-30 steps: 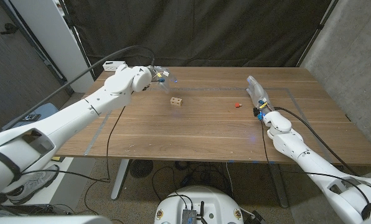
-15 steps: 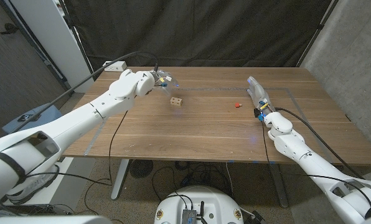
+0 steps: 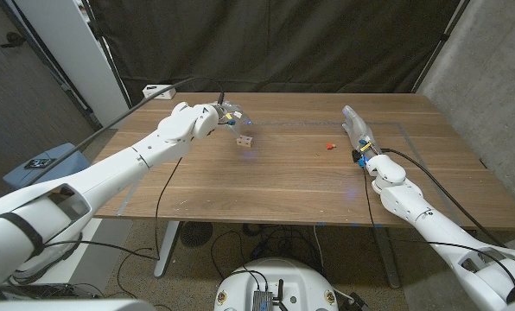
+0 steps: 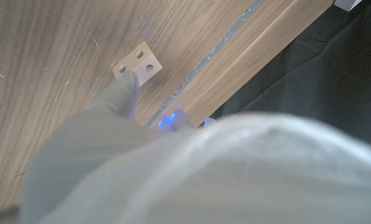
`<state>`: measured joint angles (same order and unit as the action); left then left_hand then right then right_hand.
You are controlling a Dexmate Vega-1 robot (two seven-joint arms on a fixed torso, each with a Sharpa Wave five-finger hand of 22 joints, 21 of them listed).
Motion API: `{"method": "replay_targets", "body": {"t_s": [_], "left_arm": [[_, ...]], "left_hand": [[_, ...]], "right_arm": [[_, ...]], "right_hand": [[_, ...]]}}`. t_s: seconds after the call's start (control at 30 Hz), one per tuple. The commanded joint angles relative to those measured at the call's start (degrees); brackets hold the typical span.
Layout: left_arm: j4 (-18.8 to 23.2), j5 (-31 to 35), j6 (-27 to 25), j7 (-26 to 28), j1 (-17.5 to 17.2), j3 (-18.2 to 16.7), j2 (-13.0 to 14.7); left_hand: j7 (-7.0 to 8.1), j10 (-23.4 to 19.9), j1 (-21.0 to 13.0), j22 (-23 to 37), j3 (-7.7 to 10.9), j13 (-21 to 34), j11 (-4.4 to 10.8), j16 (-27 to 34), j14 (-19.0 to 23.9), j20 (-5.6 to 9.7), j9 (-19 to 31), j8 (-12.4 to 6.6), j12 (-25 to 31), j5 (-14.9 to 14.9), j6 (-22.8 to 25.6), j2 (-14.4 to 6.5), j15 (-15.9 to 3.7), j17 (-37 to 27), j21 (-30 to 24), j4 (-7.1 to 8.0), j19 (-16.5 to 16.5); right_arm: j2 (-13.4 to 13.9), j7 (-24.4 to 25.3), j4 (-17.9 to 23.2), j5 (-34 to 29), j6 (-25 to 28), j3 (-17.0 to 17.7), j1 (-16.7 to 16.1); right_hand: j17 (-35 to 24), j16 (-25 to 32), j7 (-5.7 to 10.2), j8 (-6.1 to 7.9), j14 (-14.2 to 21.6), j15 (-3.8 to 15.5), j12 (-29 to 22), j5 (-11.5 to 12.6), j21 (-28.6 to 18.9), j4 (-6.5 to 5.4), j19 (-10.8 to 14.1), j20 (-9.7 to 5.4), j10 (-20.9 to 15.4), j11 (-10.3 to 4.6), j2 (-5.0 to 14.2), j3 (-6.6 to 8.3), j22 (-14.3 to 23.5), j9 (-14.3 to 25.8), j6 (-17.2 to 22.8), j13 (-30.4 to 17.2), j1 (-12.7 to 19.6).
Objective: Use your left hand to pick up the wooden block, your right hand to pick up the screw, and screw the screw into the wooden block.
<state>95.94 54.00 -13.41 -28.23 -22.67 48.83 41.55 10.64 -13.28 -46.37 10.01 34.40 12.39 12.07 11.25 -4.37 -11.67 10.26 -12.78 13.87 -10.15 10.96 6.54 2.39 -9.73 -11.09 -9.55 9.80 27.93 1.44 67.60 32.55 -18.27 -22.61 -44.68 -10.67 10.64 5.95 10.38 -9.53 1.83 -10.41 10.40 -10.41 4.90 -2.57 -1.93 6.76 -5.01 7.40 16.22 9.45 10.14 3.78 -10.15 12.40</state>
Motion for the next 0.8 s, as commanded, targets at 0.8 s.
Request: {"method": "replay_targets", "body": {"t_s": [0.8], "left_arm": [[-8.4, -3.0, -1.3, 4.0, 1.6, 4.3, -3.5]], "left_hand": [[-0.61, 1.1, -0.8, 0.1, -1.29, 0.3, -0.34, 0.1, 0.8, -0.50, 0.3, 0.78, -0.4, 0.0, -0.2, -0.1, 0.20, -0.1, -0.6, 0.45, 5.0]], "right_arm": [[-1.3, -1.0, -4.1, -0.3, 0.3, -0.9, 2.8]], "right_hand": [[-0.1, 0.6, 0.40, 0.27, -3.7, -0.03, -0.3, 0.2, -0.3, 0.39, -0.8, -0.98, -0.1, -0.30, 0.04, 0.19, 0.2, 0.1, 0.3, -0.2, 0.5]]}}
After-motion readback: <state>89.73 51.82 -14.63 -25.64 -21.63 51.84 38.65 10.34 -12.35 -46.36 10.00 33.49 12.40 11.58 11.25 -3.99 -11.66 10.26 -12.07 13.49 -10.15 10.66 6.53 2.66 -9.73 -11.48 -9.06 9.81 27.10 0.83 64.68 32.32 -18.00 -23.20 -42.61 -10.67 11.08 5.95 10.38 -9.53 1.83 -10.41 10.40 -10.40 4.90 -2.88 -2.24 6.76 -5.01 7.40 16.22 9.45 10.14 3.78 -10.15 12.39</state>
